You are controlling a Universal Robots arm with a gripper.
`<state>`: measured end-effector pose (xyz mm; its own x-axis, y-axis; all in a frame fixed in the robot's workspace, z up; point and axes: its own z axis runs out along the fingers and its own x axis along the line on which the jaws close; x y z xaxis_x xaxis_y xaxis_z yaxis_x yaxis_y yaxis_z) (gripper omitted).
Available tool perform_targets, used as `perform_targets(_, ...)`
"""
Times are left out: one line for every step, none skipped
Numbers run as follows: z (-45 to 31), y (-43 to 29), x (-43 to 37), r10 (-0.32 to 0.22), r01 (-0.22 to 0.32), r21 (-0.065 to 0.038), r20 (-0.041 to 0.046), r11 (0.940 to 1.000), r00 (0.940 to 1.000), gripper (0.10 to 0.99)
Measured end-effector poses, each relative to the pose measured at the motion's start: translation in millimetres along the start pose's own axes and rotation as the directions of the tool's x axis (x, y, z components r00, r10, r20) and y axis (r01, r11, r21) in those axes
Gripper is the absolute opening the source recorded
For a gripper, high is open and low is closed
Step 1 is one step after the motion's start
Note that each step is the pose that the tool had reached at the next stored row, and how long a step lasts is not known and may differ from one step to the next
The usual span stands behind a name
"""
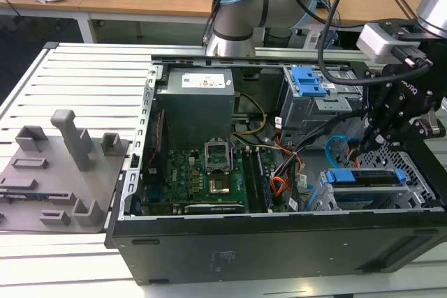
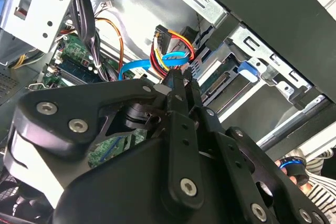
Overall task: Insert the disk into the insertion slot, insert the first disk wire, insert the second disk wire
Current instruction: 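Insert the first disk wire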
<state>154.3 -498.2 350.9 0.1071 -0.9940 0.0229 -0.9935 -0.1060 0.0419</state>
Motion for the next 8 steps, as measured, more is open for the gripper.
perform_targets(0.1, 0.1, 1.2, 0.000, 0.000, 0.000, 0.0000, 1.0000, 1.0000, 0.169)
perform_targets(0.1, 0.2, 2.2, 0.000, 0.000, 0.000, 0.0000, 1.0000, 1.0000, 0.169)
perform_targets(0.1, 0.3, 3.4, 0.000, 0.000, 0.000, 0.0000, 1.0000, 1.0000, 0.169)
perform_targets(0.2, 0.6, 5.3, 0.000, 0.000, 0.000, 0.0000, 1.0000, 1.0000, 0.169)
perform_targets(0.2, 0.7, 6.9, 0.000, 0.000, 0.000, 0.0000, 1.0000, 1.0000, 0.169)
perform_targets(0.4, 1.2, 10.9, 0.000, 0.000, 0.000, 0.0001, 1.0000, 1.0000, 0.169)
perform_targets(0.5, 1.4, 13.4, 0.000, 0.000, 0.000, 0.0001, 1.0000, 1.0000, 0.169)
perform_targets(0.5, 1.6, 15.0, 0.000, 0.000, 0.000, 0.0000, 1.0000, 1.0000, 0.169)
